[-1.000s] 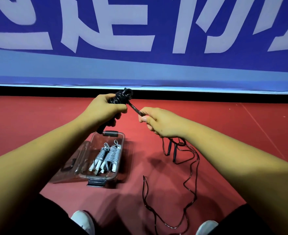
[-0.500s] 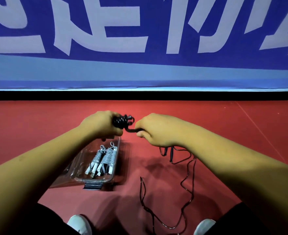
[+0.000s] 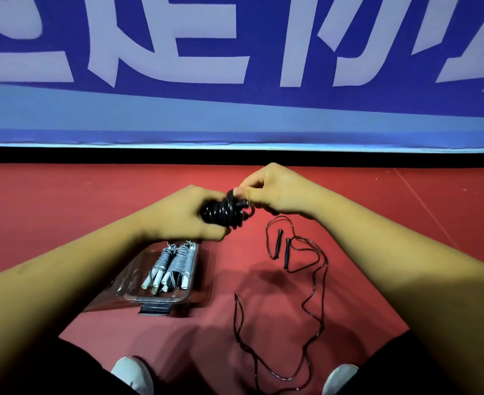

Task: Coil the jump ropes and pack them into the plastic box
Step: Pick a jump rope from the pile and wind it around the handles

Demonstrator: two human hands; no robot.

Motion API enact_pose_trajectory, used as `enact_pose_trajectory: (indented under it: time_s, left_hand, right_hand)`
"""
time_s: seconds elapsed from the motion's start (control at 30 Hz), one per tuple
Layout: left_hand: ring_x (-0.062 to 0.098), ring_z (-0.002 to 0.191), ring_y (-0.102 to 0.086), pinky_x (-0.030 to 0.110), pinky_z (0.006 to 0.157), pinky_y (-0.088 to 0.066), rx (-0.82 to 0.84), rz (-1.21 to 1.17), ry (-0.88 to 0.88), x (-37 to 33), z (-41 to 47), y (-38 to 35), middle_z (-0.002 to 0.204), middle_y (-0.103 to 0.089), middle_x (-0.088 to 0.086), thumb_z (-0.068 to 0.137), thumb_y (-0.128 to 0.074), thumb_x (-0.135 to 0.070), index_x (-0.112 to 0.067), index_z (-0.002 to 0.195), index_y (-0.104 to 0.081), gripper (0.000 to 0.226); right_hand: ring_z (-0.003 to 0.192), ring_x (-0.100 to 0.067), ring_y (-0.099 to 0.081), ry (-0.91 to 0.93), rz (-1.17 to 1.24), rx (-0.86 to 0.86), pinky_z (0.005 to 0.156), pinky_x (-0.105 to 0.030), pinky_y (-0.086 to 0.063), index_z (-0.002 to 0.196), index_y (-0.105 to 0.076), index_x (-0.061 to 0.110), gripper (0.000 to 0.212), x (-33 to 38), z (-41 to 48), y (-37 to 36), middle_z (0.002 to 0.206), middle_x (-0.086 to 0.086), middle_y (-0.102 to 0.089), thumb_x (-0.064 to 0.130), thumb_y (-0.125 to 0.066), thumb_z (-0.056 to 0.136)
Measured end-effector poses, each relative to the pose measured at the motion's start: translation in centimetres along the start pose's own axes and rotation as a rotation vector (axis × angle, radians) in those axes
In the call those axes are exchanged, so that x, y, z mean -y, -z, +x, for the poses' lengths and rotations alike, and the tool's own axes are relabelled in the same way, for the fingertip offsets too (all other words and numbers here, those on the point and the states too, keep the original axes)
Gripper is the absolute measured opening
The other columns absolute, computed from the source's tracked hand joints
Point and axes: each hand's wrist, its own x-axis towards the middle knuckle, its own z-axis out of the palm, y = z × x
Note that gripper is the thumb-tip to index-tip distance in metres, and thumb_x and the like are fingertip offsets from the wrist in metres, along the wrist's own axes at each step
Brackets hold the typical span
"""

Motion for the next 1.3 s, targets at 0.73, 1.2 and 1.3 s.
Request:
enact_pose_trajectory:
  time_s: [0.73,1.2,1.3]
  left_hand:
    - [0.023,0.046,-0.050,0.029,0.046,-0.044,-0.302,-0.399,0.265,0.0,0.5,1.4,0.064,-0.056,0.011,0.080,-0.079,-0.018,-0.031,0.101,-0.066,0.028]
    - [0.018,0.059,-0.057,0.028,0.057,-0.048,0.011,0.481,0.248,0.8,-0.1,1.0,0.066,-0.059,-0.008,0.076,-0.075,-0.036,-0.022,0.090,-0.054,0.029]
    - [0.024,0.079,-0.063,0.030,0.063,-0.042,-0.098,0.869,0.052,0.6,-0.4,1.2,0.075,-0.060,-0.008,0.078,-0.064,-0.049,-0.032,0.098,-0.059,0.027]
  right_hand:
    - [0.082,-0.031,-0.058,0.135,-0.772,-0.118,0.063,-0.032,-0.034,0.101,-0.058,0.013,0.017,2.7,-0.9,-2.3,0.097,-0.010,-0.063,0.021,-0.043,0.099]
    - [0.092,-0.028,-0.060,0.367,-0.835,0.120,0.072,-0.027,-0.038,0.093,-0.067,0.010,0.020,2.4,-1.0,-3.6,0.109,-0.006,-0.061,0.020,-0.050,0.096]
    - [0.076,-0.024,-0.063,0.281,-0.531,0.095,0.074,-0.036,-0.050,0.076,-0.063,0.008,0.029,2.3,-0.6,-2.7,0.080,-0.008,-0.067,0.021,-0.050,0.097]
